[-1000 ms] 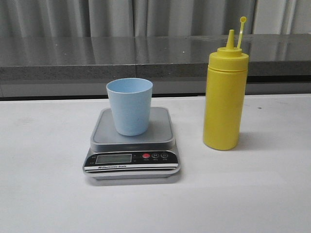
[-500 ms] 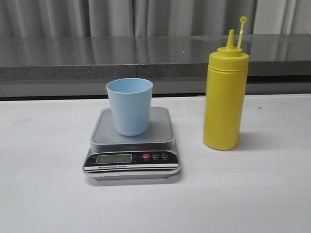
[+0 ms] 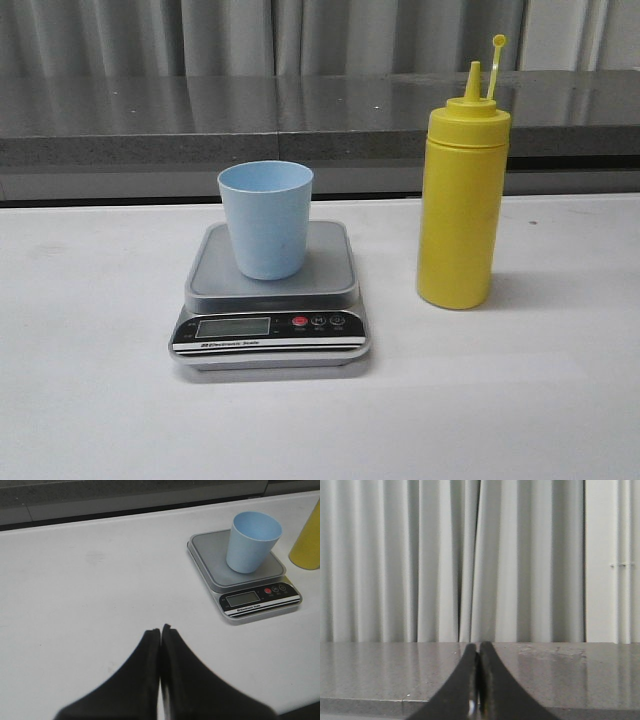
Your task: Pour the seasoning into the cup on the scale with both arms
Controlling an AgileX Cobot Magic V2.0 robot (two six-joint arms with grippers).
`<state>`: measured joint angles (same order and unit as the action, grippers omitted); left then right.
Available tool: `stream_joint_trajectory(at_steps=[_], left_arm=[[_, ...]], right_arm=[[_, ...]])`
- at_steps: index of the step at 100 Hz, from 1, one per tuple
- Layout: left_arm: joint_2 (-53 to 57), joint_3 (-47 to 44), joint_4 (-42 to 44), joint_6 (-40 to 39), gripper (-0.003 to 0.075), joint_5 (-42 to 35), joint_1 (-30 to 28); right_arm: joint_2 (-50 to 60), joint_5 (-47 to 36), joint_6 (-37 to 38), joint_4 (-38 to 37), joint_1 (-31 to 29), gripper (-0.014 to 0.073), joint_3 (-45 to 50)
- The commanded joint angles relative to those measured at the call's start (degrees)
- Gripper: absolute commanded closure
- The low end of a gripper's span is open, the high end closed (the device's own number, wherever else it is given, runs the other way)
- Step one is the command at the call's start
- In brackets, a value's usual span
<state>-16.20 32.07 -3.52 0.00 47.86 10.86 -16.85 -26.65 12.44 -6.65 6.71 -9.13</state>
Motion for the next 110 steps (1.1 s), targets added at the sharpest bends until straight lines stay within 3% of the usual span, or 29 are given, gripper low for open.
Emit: stream_joint_trajectory(at_steps=[1, 25, 61, 82, 110], left_arm=[[-0.61, 1.60, -0.37, -0.57, 0.0740, -4.71, -0.33], [-0.61, 1.60, -0.37, -0.57, 0.0740, -4.71, -0.33], [-0.61, 1.60, -0.37, -0.57, 0.0740, -4.71, -0.33], [-0.61, 1.60, -0.37, -0.57, 0.0740, -4.71, -0.33], [-0.61, 1.60, -0.37, -0.57, 0.0740, -4.76, -0.33]], right_arm=[[1.36, -2.81, -2.83, 2.96, -1.68, 0.0662, -0.26], [5.00, 2.91, -10.18, 10.20, -2.54, 0.0662, 3.08], [11.71, 9.60, -9.80, 8.23, -4.24, 0.0662, 9.98], [18.96, 18.46, -6.45, 4.28, -4.91, 0.0662, 9.84], [18.84, 19.41, -6.32, 4.22, -5.13, 0.0662, 9.91]])
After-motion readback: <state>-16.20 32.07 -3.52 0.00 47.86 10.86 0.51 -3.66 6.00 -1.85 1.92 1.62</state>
